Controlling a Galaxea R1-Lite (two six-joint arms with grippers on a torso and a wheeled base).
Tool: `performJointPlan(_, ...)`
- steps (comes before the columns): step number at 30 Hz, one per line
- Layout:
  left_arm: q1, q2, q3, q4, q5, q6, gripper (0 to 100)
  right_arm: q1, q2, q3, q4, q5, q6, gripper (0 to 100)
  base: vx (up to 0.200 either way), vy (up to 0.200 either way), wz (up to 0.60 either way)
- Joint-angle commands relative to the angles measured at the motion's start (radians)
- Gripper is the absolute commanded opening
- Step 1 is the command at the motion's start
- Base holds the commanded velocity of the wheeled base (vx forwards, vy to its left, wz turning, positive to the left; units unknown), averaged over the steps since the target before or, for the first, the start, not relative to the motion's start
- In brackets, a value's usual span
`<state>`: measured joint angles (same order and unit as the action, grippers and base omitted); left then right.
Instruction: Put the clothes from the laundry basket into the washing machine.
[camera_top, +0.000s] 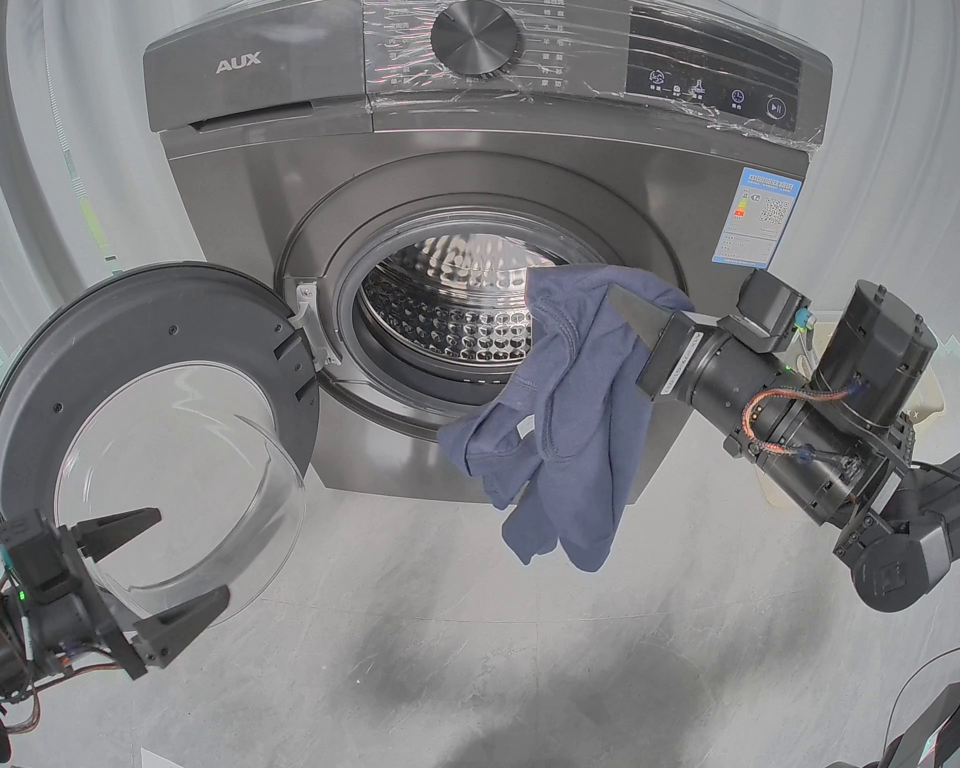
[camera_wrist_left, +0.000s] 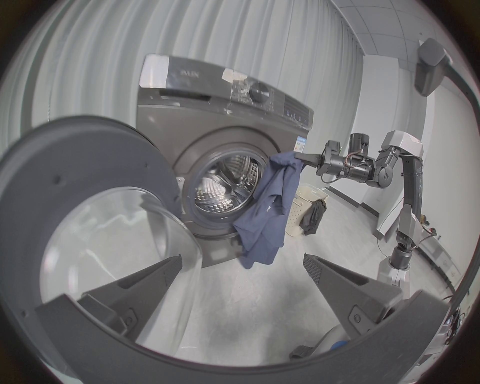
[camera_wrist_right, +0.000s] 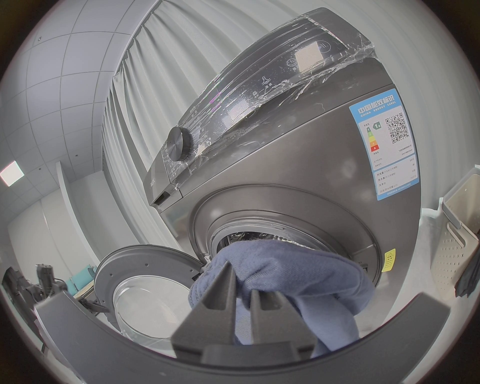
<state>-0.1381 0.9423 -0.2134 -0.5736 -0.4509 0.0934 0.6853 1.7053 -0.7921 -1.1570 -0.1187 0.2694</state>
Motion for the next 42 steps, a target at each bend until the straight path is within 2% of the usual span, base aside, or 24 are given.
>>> performJointPlan(1,-0.178,0.438,-0.014,-0.238,0.047,-0.015,100,0.008,0.016,-0.01,-0.016,-0.004,0.005,0,0.0,0.0,0.0)
performJointPlan(8,-0.219,0.627,-0.054,-0.388,0.064,-0.017,100,0.008,0.013,-0.004,-0.016,-0.004,0.005,0,0.0,0.0,0.0)
performJointPlan(18,-0.236,0.794,-0.142,-0.489,0.07,-0.017,100,0.031,0.0,-0.002,-0.016,-0.004,0.005,0,0.0,0.0,0.0)
performJointPlan(26,-0.258,0.932,-0.215,-0.585,0.115,-0.023,100,0.034,-0.001,0.005,-0.016,-0.004,0.005,0,0.0,0.0,0.0)
performJointPlan(42,-0.276,1.07,-0.333,-0.623,0.126,-0.024,100,0.045,-0.009,0.016,-0.016,-0.004,0.005,0,0.0,0.0,0.0)
